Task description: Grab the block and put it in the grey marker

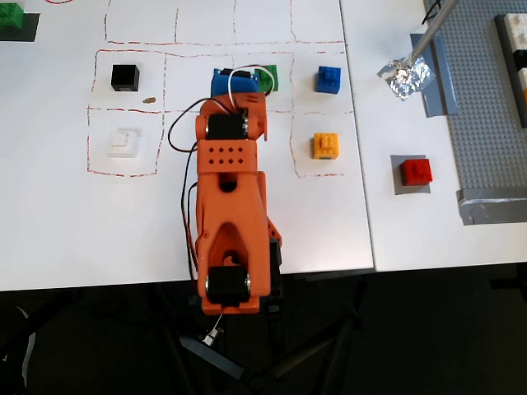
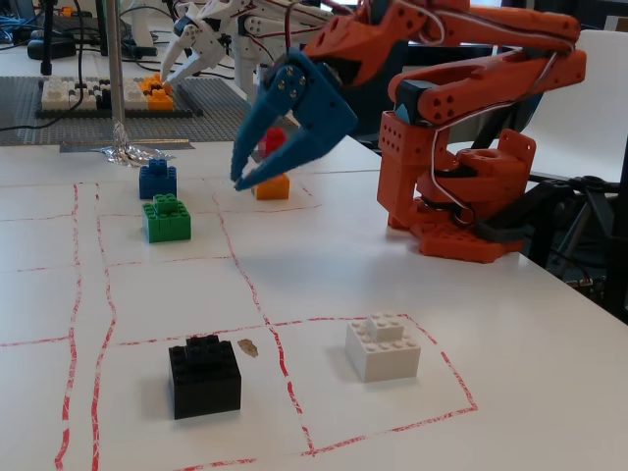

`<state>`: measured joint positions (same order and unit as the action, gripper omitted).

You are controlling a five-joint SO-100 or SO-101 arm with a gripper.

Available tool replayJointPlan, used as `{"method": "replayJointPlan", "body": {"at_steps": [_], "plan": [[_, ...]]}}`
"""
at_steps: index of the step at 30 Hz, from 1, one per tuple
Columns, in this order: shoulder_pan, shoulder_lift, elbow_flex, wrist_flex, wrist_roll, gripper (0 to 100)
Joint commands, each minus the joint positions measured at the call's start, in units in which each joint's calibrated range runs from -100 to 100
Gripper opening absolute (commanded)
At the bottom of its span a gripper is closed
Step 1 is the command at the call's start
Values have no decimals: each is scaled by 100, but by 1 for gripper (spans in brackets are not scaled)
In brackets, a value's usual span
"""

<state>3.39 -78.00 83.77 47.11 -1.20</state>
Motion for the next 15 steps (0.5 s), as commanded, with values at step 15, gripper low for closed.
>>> {"method": "replayJointPlan", "body": {"at_steps": [15], "plan": [[-352,-2080,1596,277,83,0]]}}
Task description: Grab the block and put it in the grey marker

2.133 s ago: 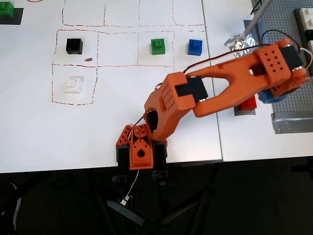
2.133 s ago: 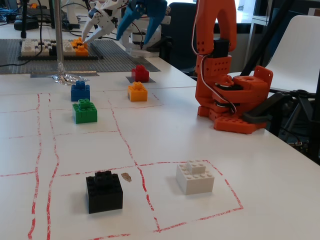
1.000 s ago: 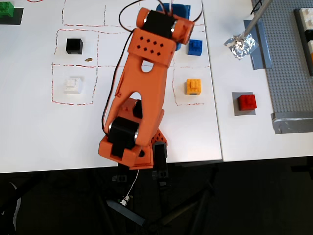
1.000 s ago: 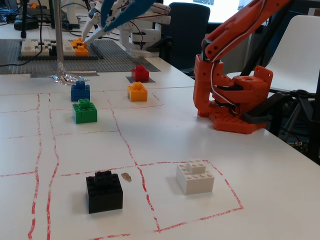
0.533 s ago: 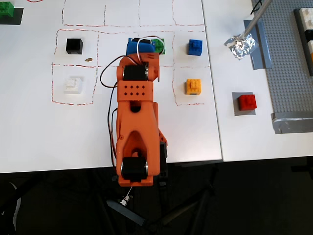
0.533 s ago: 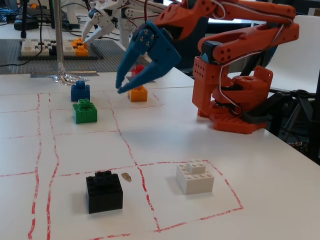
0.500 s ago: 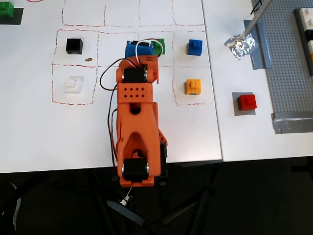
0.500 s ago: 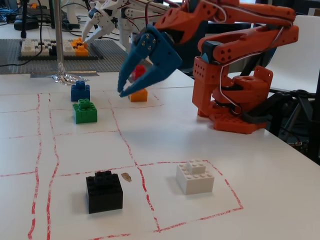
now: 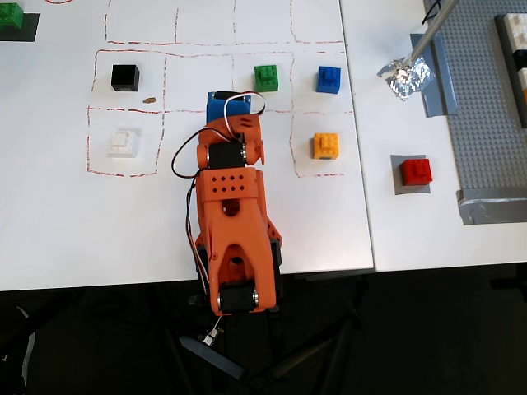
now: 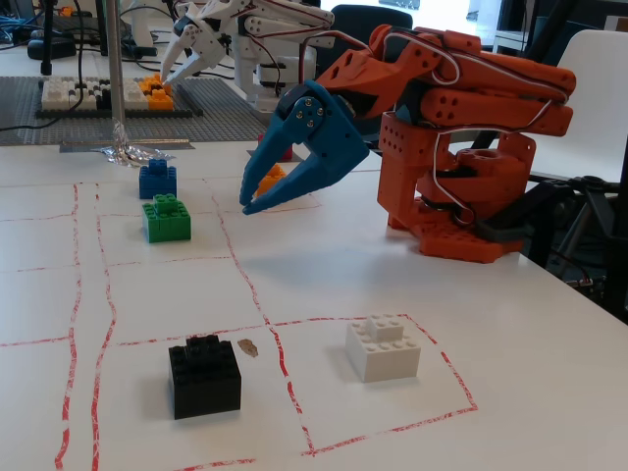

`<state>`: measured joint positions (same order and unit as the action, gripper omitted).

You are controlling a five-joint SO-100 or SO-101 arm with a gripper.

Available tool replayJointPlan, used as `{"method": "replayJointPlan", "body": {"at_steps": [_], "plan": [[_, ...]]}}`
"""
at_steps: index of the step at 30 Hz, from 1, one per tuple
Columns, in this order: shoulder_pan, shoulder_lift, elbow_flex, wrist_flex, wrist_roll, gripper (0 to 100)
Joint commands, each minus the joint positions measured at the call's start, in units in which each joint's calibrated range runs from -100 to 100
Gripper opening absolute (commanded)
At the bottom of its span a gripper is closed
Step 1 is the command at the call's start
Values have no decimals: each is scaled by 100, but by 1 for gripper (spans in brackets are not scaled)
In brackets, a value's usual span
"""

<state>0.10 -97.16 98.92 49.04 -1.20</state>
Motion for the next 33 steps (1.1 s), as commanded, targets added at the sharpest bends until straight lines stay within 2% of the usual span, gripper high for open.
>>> {"method": "replayJointPlan", "body": {"at_steps": [1,33], "plan": [[-50,-197,81,150,88,0],[-32,-241,81,239,117,0]]}}
